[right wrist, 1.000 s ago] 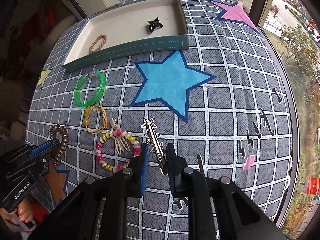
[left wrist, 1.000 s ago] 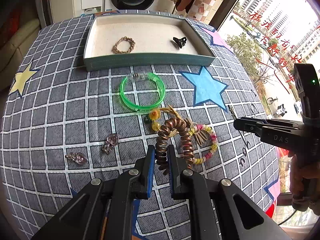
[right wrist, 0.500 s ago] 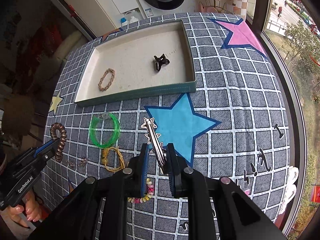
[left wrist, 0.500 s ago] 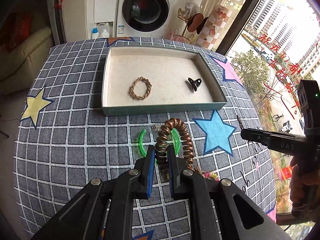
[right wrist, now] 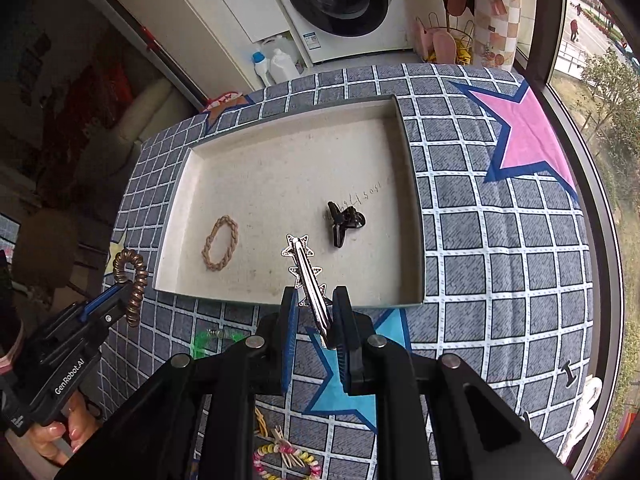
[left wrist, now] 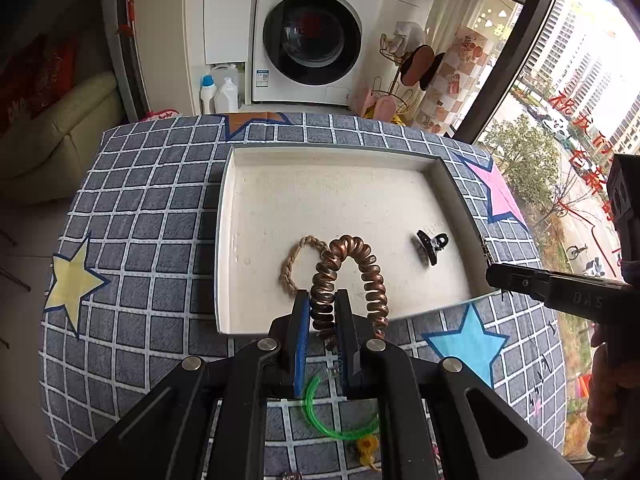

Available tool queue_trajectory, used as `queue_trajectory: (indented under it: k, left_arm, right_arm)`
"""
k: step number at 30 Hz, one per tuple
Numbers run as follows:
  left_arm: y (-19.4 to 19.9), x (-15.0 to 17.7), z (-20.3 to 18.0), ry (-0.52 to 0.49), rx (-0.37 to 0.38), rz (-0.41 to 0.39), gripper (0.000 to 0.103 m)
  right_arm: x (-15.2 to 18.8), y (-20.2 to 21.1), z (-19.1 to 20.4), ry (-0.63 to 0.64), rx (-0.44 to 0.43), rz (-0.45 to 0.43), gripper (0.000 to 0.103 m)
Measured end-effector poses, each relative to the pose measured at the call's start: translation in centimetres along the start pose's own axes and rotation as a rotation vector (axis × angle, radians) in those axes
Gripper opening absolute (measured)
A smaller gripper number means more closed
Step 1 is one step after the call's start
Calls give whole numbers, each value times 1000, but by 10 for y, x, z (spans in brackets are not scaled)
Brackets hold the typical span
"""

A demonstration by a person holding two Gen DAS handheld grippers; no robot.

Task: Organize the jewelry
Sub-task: 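Carry both items over the tray and release them inside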

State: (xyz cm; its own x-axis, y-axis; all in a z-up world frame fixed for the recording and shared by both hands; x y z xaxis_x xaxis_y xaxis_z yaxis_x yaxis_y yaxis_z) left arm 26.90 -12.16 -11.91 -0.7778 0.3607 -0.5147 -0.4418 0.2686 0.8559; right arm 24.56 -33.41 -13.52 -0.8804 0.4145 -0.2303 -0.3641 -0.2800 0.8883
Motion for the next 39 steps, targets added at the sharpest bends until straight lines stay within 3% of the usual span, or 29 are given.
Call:
queue_trajectory:
  k: [9,17,35,37,39]
  left_arm:
    - [-53,-21,3,-20,-53,44,25]
    - [-86,-19,4,-36,-86,100,25]
    - [-106,-19,-12,-135,-190,160,25]
    - [-105,-19,-11,-131,-193,161,25]
    - [-103,-19,-11,-132,-199,155,25]
  right_arm:
    - [-25,-48,16,14,-2,45,19]
    - [-31,-83,13,11,13,88,19]
    - [-36,-99,17,53,71,81,20]
    - [-36,-98,16,47,59,87,24]
    - [-36,-96,14,28,33,95,39]
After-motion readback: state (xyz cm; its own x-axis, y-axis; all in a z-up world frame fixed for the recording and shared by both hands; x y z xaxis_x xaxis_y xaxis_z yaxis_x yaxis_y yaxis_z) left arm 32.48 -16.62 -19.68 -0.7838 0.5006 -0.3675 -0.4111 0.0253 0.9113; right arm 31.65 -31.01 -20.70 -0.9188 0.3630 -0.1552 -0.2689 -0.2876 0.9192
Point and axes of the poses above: each gripper's, at about its wrist camera, not at the fingertips, and y roughly against the way its jaws point, z to its left, x to its underside, the point moved 1 cm from there along -y, roughly the way its jaws point, and after that the axes turned 14 degrees about -y, right-handed, at the moved point
